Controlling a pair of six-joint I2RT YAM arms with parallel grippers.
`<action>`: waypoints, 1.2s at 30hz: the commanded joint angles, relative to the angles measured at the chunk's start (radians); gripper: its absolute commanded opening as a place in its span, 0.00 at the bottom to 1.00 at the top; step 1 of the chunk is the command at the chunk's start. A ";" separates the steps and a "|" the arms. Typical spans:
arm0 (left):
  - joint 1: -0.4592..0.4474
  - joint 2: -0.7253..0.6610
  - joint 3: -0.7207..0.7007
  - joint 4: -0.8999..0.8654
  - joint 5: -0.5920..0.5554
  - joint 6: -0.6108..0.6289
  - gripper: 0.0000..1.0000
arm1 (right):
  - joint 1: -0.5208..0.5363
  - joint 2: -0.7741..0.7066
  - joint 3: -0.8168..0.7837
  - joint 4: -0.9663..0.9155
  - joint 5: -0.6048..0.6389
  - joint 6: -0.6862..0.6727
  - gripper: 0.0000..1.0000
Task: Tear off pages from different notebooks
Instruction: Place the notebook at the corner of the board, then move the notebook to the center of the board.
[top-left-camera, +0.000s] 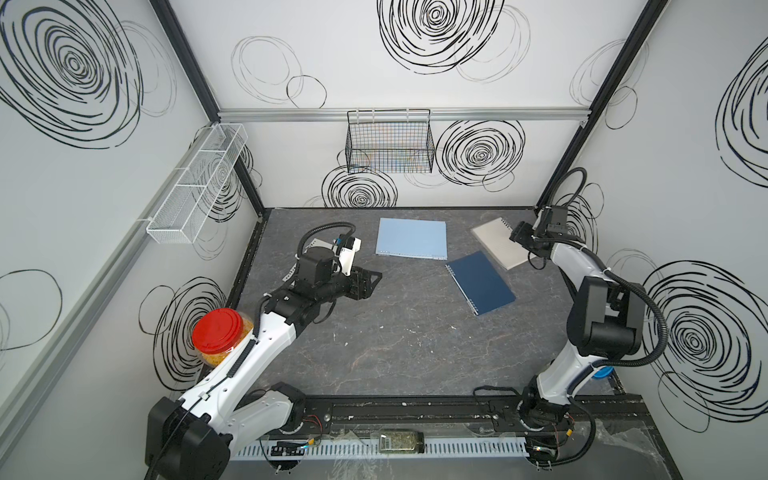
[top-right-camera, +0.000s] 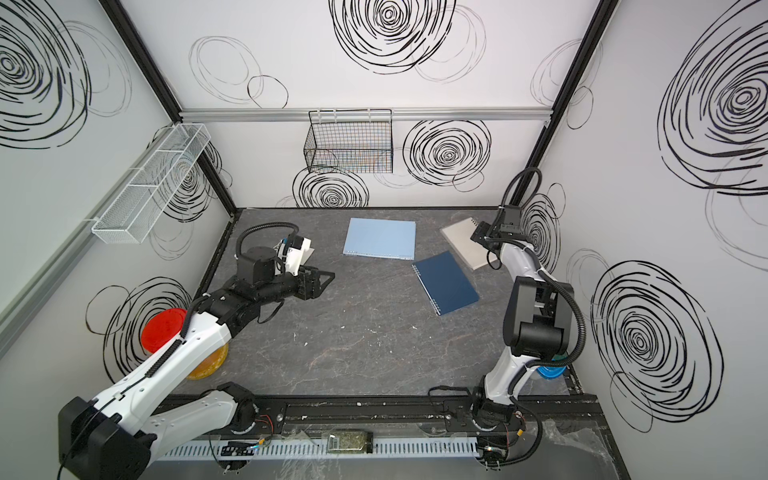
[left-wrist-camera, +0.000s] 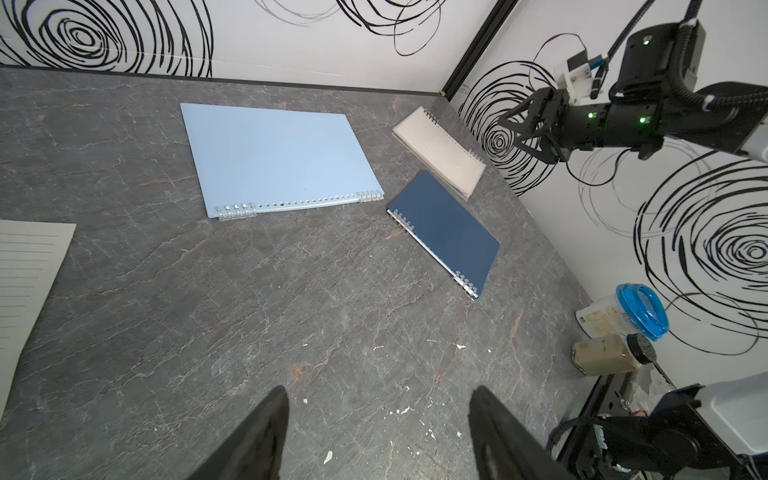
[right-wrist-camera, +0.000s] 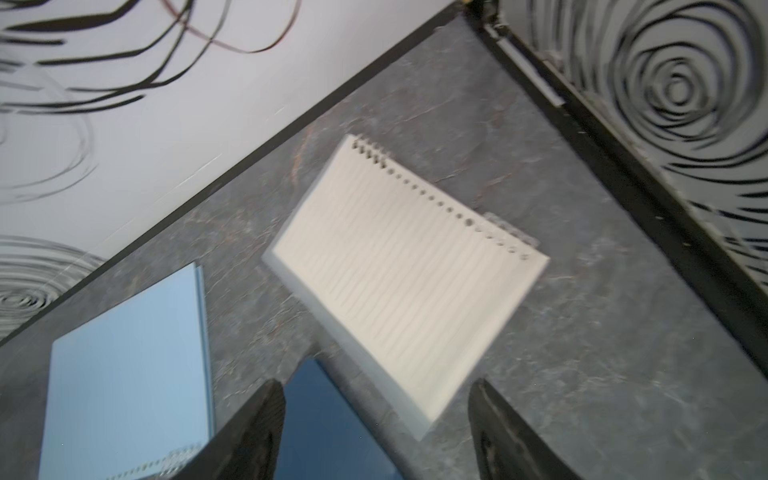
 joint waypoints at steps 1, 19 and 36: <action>-0.008 0.017 -0.008 0.054 -0.004 -0.017 0.72 | 0.066 0.055 0.022 -0.131 -0.052 -0.102 0.73; -0.036 0.118 -0.005 -0.021 -0.150 -0.066 0.74 | 0.132 0.258 0.063 -0.273 -0.077 -0.183 0.78; -0.056 0.154 0.017 -0.056 -0.170 -0.074 0.75 | 0.127 0.318 0.059 -0.331 -0.108 -0.257 0.76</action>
